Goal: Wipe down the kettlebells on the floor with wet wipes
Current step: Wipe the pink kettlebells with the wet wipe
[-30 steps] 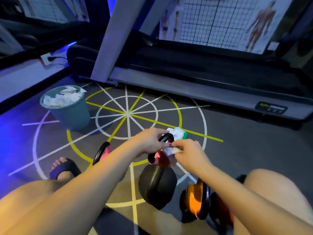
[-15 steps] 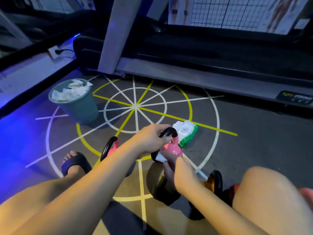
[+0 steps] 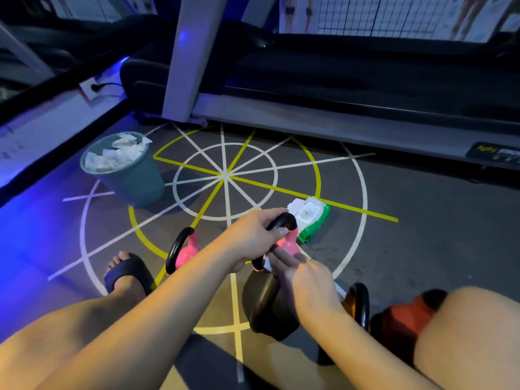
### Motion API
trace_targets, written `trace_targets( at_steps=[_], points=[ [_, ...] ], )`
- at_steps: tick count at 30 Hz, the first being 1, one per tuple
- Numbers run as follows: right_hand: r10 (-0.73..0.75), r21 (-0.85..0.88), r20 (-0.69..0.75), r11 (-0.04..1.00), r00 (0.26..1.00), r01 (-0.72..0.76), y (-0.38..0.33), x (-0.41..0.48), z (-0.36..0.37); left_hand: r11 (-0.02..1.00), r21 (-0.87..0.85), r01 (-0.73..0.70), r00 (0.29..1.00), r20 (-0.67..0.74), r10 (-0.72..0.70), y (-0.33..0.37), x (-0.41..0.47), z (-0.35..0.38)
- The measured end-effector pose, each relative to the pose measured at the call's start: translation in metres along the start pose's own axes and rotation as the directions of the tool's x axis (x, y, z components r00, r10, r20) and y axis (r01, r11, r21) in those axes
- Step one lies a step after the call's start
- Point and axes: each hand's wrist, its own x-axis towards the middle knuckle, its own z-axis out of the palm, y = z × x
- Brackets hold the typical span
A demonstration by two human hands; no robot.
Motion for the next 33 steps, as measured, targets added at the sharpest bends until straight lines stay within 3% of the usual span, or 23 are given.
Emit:
trace_targets(
  at_steps=[2,4,6,8,9,11,13,15,16,17,18,19,20,21,22,25,29,31,33],
  points=[
    [0.039,-0.016,-0.018,0.999,0.999,-0.040,-0.001,-0.005,-0.001,0.998,-0.068,0.001,1.000,0.026,0.000,0.001,-0.004,0.004],
    [0.067,0.060,0.059,0.996,0.996,-0.070,-0.004,-0.009,-0.002,0.995,-0.099,-0.017,1.000,-0.006,0.016,0.002,-0.008,0.009],
    [0.117,0.191,0.143,0.971,0.983,-0.144,-0.005,-0.004,-0.005,0.982,-0.186,-0.002,0.998,-0.057,-0.009,0.003,-0.011,0.012],
    [0.216,0.440,0.234,0.846,0.948,-0.301,-0.007,0.000,-0.010,0.945,-0.323,0.046,0.997,-0.045,-0.064,0.005,-0.013,0.008],
    [0.273,0.614,0.282,0.685,0.920,-0.392,-0.013,0.003,-0.013,0.924,-0.378,0.065,0.996,-0.035,-0.085,0.005,-0.014,0.005],
    [0.330,0.829,0.468,0.158,0.820,-0.537,-0.024,0.012,-0.018,0.881,-0.465,0.089,0.993,-0.025,-0.113,0.003,-0.018,-0.002],
    [0.310,0.771,0.636,-0.299,0.707,-0.563,-0.031,0.020,-0.024,0.847,-0.520,0.113,0.991,0.001,-0.132,0.001,-0.021,-0.005],
    [0.279,0.679,0.696,-0.554,0.661,-0.482,-0.030,0.020,-0.027,0.832,-0.540,0.126,0.991,0.038,-0.125,-0.001,-0.022,-0.005],
    [0.267,0.665,0.697,-0.587,0.665,-0.462,-0.026,0.019,-0.028,0.839,-0.530,0.122,0.992,0.057,-0.109,-0.002,-0.021,-0.004],
    [0.273,0.695,0.677,-0.542,0.683,-0.472,-0.024,0.015,-0.028,0.850,-0.514,0.120,0.993,0.076,-0.094,-0.001,-0.021,-0.003],
    [0.307,0.773,0.629,-0.342,0.714,-0.534,-0.019,0.011,-0.025,0.859,-0.498,0.120,0.992,0.087,-0.088,0.000,-0.021,-0.001],
    [0.346,0.813,0.533,0.042,0.772,-0.580,-0.015,0.007,-0.021,0.866,-0.485,0.122,0.992,0.095,-0.087,0.001,-0.020,0.001],
    [0.334,0.708,0.433,0.449,0.837,-0.545,-0.011,0.004,-0.021,0.872,-0.472,0.126,0.991,0.096,-0.092,0.003,-0.020,0.004],
    [0.272,0.529,0.376,0.722,0.886,-0.446,-0.007,0.002,-0.019,0.876,-0.465,0.129,0.991,0.091,-0.098,0.004,-0.020,0.006],
    [0.235,0.392,0.403,0.829,0.885,-0.399,-0.004,0.003,-0.018,0.879,-0.459,0.131,0.991,0.085,-0.104,0.004,-0.020,0.008],
    [0.184,0.244,0.502,0.907,0.845,-0.342,-0.005,0.006,-0.020,0.882,-0.453,0.133,0.991,0.076,-0.111,0.003,-0.021,0.007],
    [0.220,0.387,0.427,0.832,0.877,-0.397,-0.013,0.009,-0.022,0.829,-0.540,0.148,0.989,0.095,-0.115,0.001,-0.022,0.001],
    [0.270,0.598,0.456,0.612,0.848,-0.517,-0.018,0.010,-0.024,0.811,-0.560,0.167,0.985,0.126,-0.116,0.000,-0.023,0.000],
    [0.316,0.778,0.543,0.161,0.778,-0.608,-0.024,0.016,-0.031,0.799,-0.570,0.191,0.977,0.190,-0.099,-0.002,-0.024,0.001]
  ],
)
